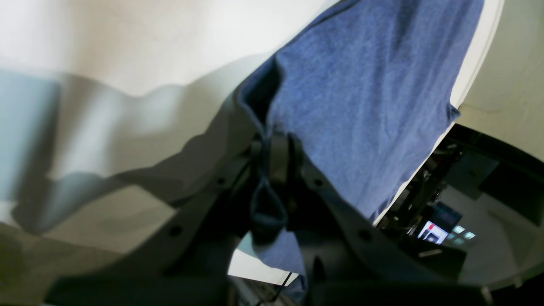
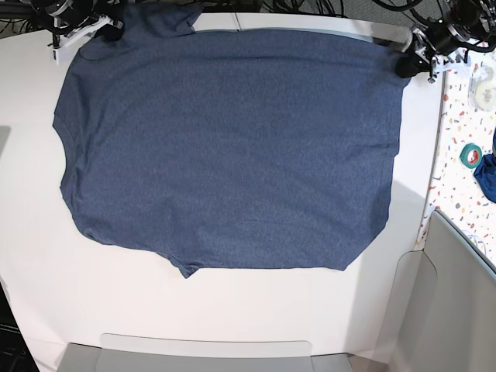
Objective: Layout the t-shirt on the table in an organized manner, then fold the t-shirt properly
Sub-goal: 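Lift the shirt edge with both grippers and fold it over the body, then release the shirt with the right gripper and reposition it at the sleeve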
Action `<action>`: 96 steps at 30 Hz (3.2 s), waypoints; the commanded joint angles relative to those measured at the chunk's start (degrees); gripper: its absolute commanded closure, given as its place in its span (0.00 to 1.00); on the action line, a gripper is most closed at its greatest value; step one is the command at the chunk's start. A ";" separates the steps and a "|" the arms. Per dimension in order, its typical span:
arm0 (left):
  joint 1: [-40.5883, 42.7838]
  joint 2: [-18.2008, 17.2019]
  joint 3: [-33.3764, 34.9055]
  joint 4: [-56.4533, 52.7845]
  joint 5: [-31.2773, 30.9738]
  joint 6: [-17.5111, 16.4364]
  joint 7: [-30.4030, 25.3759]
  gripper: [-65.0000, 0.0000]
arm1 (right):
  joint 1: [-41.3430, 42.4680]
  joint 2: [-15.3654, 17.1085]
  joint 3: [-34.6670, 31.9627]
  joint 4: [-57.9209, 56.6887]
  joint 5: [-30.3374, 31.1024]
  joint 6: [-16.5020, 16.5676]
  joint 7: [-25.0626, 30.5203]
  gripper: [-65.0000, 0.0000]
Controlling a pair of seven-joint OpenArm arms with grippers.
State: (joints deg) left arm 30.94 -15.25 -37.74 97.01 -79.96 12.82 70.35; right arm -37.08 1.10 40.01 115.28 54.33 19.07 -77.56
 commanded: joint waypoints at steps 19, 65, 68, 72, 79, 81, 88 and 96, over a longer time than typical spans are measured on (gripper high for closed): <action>-17.44 -1.33 0.07 -2.46 1.59 0.41 7.68 1.00 | 16.82 5.53 0.56 0.72 3.30 -0.56 0.33 1.00; -24.30 -1.59 3.23 -9.67 9.06 0.06 7.06 1.00 | 35.89 15.03 -15.70 -21.70 -8.66 -0.39 0.42 1.00; -24.04 -1.94 3.23 -9.23 8.97 0.06 7.06 1.00 | 35.81 15.47 -15.70 -21.61 -8.66 -0.48 0.33 1.00; -23.95 -2.03 3.23 -9.14 8.97 0.41 7.15 0.89 | 34.57 15.47 -15.70 -21.35 -8.57 -0.48 0.33 0.77; -23.86 -2.03 3.14 -9.41 8.62 0.50 7.68 0.69 | 32.55 16.00 -15.35 -21.17 -8.13 -0.13 0.24 0.45; -23.86 -2.03 3.14 -9.41 8.62 0.50 7.76 0.69 | 32.55 16.17 -15.26 -21.17 -8.04 -0.13 0.24 0.43; -24.21 -2.03 3.05 -9.32 8.54 0.41 9.65 0.69 | 32.64 15.91 -7.61 -21.79 -1.36 -0.13 0.24 0.42; -23.95 -2.03 3.05 -9.32 8.54 0.41 9.65 0.69 | 26.40 14.41 0.74 -21.35 10.51 -0.13 0.24 0.42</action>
State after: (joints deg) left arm 7.44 -16.23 -34.28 86.72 -69.76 13.23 78.26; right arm -11.00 14.55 40.29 92.90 63.16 18.68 -77.84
